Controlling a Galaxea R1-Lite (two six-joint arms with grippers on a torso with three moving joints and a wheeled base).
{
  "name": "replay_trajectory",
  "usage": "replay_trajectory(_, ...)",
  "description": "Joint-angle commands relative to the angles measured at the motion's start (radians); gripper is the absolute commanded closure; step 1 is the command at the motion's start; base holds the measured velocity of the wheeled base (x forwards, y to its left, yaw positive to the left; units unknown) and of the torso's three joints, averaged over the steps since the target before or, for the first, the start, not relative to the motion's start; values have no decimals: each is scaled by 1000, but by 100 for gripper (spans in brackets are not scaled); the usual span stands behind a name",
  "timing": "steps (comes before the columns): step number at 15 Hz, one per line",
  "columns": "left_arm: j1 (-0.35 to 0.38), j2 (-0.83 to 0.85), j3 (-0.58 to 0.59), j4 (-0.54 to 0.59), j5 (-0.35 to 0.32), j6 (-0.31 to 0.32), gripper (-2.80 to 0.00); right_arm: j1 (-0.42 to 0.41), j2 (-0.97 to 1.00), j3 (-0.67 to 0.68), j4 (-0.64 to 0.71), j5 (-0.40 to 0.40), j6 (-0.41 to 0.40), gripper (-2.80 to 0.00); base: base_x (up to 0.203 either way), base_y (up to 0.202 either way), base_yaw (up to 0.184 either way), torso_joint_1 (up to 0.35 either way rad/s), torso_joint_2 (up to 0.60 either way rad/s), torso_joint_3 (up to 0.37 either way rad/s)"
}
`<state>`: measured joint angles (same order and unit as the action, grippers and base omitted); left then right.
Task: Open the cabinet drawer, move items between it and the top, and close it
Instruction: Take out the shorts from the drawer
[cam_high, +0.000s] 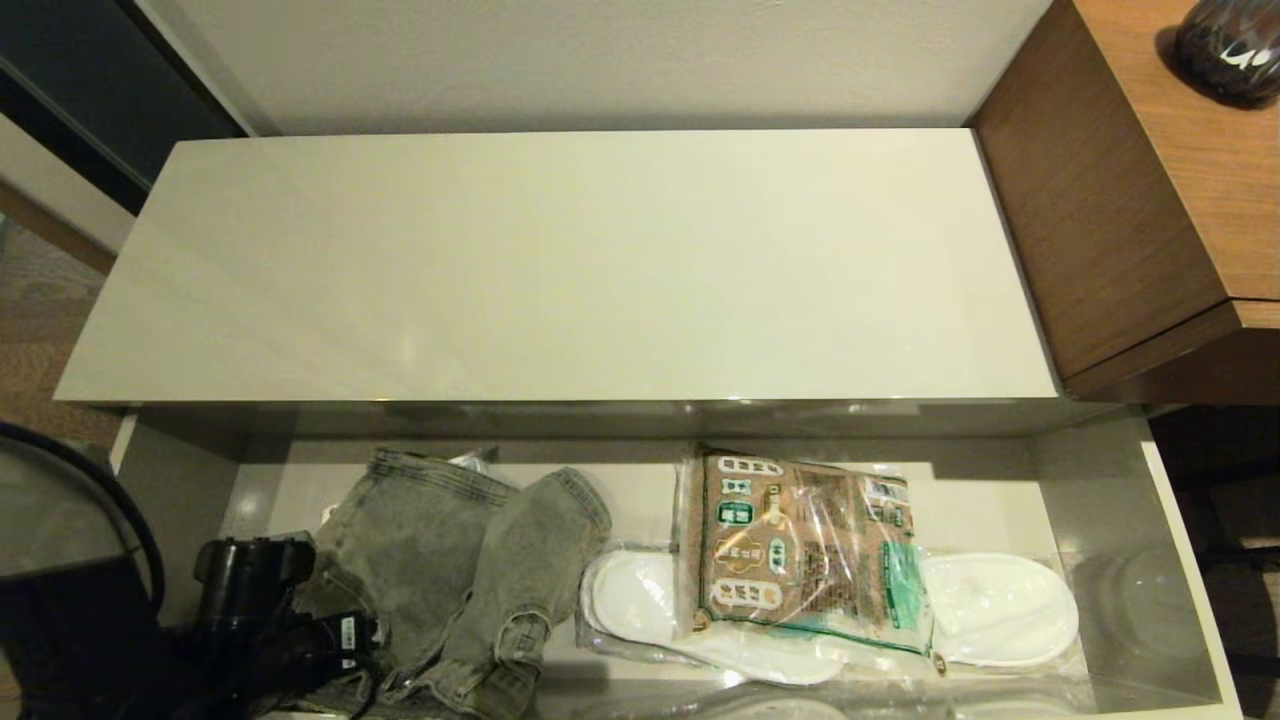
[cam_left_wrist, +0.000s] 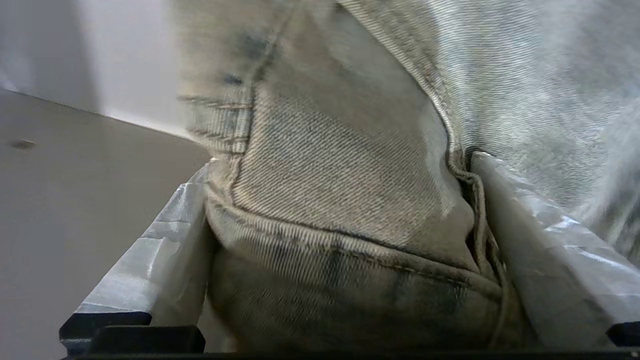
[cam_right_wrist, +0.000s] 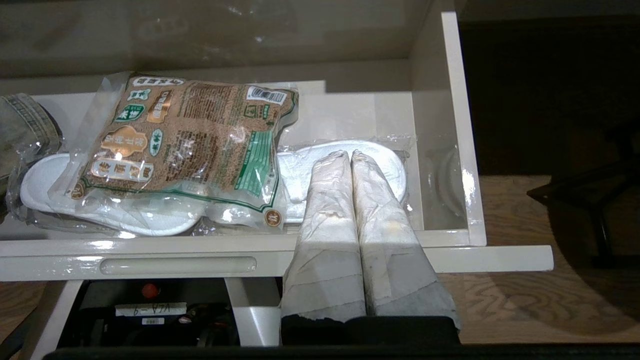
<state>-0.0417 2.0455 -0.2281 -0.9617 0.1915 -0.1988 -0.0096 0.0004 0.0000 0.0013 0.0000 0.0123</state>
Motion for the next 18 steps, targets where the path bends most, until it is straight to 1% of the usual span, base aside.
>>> replay_trajectory(1,-36,21,15,-5,0,0,-280,0,-2,3,0,0,0,0,0,0,0,0,0,0)
replay_trajectory(2,-37,21,15,-5,0,-1,-280,0,-2,3,0,0,0,0,0,0,0,0,0,0)
replay_trajectory(4,-69,16,26,-5,0,5,-280,0,-2,3,0,0,0,0,0,0,0,0,0,0)
replay_trajectory(5,-69,16,26,-5,0,5,-280,0,-2,3,0,0,0,0,0,0,0,0,0,0)
replay_trajectory(7,-122,12,36,-6,2,-1,-280,0,-2,3,0,0,0,0,0,0,0,0,0,0)
replay_trajectory(9,-129,15,39,-6,2,-4,-280,0,-2,3,0,0,0,0,0,0,0,0,0,0)
replay_trajectory(11,-130,19,38,-6,29,-5,-280,0,-2,3,0,0,0,0,0,0,0,0,0,0)
replay_trajectory(13,-134,20,19,-6,98,-8,-280,0,-2,3,0,0,0,0,0,0,0,0,0,0)
replay_trajectory(14,-133,10,6,-6,117,-14,0,0,-2,3,0,0,0,0,0,0,0,0,0,0)
replay_trajectory(16,-133,-14,-7,-6,118,-26,0,0,-2,3,0,0,0,0,0,0,0,0,0,0)
replay_trajectory(18,-133,-37,-10,-5,118,-22,0,0,-2,3,0,0,0,0,0,0,0,0,0,0)
